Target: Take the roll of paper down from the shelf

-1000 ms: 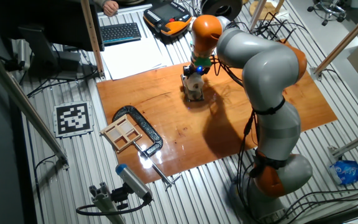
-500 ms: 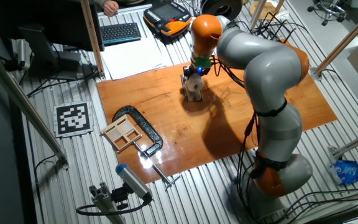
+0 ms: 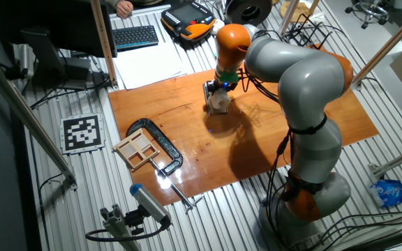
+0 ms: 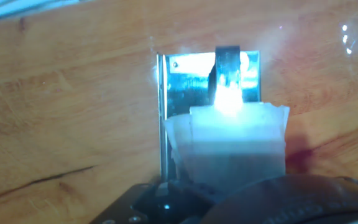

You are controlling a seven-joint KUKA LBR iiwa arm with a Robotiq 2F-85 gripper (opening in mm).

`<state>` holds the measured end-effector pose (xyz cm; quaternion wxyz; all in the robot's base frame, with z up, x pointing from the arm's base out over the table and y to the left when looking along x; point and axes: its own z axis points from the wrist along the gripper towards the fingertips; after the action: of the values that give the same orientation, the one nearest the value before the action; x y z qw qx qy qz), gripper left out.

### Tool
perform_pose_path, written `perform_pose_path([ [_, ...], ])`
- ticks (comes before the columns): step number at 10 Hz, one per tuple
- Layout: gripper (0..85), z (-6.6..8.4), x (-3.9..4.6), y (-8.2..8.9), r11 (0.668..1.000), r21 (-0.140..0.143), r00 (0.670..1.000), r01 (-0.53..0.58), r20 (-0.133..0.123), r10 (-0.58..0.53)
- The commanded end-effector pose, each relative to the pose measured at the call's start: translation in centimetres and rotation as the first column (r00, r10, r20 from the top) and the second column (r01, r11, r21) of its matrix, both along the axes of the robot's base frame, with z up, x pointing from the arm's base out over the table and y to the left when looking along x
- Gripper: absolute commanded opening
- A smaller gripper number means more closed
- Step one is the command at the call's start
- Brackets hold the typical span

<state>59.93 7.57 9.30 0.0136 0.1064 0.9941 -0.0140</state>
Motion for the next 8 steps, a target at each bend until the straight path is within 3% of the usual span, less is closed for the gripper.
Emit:
perform_pose_path([
  [1, 17.0, 0.05, -0.1, 0.08, 1.0, -0.003, 1.0, -0.002, -0.005, 0.002],
  [8, 17.0, 0.17, -0.17, 0.16, 1.0, 0.011, 1.0, 0.007, -0.013, -0.007],
])
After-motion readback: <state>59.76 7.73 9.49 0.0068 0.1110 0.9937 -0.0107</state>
